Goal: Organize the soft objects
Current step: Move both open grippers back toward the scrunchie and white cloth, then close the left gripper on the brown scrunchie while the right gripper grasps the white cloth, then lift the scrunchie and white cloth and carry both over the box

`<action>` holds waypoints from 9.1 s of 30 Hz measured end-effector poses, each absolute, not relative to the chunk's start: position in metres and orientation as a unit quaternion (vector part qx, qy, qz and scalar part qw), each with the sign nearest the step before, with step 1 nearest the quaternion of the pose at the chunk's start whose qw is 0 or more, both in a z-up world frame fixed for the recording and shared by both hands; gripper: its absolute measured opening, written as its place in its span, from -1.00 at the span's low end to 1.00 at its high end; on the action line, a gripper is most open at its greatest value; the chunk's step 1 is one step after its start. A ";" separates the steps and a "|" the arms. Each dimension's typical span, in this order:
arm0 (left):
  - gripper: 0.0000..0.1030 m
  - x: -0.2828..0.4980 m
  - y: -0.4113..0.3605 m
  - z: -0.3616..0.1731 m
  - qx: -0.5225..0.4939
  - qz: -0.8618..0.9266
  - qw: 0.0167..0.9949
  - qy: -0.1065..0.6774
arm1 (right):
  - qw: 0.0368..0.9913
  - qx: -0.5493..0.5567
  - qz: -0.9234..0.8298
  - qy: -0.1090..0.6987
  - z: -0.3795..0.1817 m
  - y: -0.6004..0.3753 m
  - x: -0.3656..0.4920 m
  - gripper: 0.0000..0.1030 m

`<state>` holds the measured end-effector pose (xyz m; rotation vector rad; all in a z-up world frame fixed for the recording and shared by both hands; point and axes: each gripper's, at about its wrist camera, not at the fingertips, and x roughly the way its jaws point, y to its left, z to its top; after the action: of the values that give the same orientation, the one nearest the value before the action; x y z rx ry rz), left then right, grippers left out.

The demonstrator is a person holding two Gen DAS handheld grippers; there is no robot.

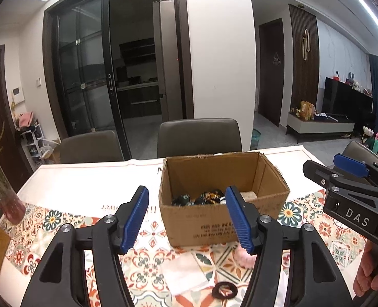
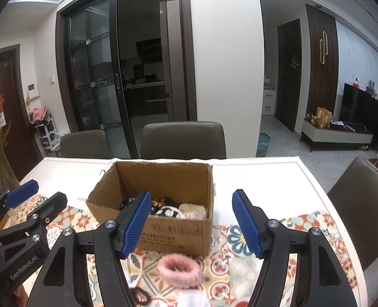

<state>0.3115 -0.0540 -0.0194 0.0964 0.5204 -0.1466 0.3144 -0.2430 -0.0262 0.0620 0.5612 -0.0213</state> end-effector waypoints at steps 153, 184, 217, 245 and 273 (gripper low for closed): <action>-0.79 0.251 -0.083 -0.218 0.054 -0.104 0.889 0.443 | 0.878 -0.002 0.025 0.478 -0.233 -0.231 0.236 0.20; -0.79 0.245 -0.080 -0.202 0.046 -0.108 0.896 0.429 | 0.886 0.000 0.045 0.461 -0.217 -0.222 0.226 -0.79; -0.79 0.247 -0.053 -0.093 0.033 -0.099 0.939 0.326 | 0.943 0.002 0.042 0.331 -0.093 -0.207 0.230 -0.79; -0.79 0.319 -0.051 -0.027 0.038 -0.095 0.966 0.236 | 0.967 0.003 0.050 0.248 -0.033 -0.210 0.304 -0.79; -0.79 0.418 -0.077 -0.056 0.061 -0.101 0.956 0.270 | 0.956 -0.012 0.054 0.287 -0.064 -0.214 0.399 -0.78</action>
<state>0.4176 -0.0767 -0.0560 0.1237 0.5486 -0.2043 0.3995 -0.2137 -0.0640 -0.0247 0.5825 0.1096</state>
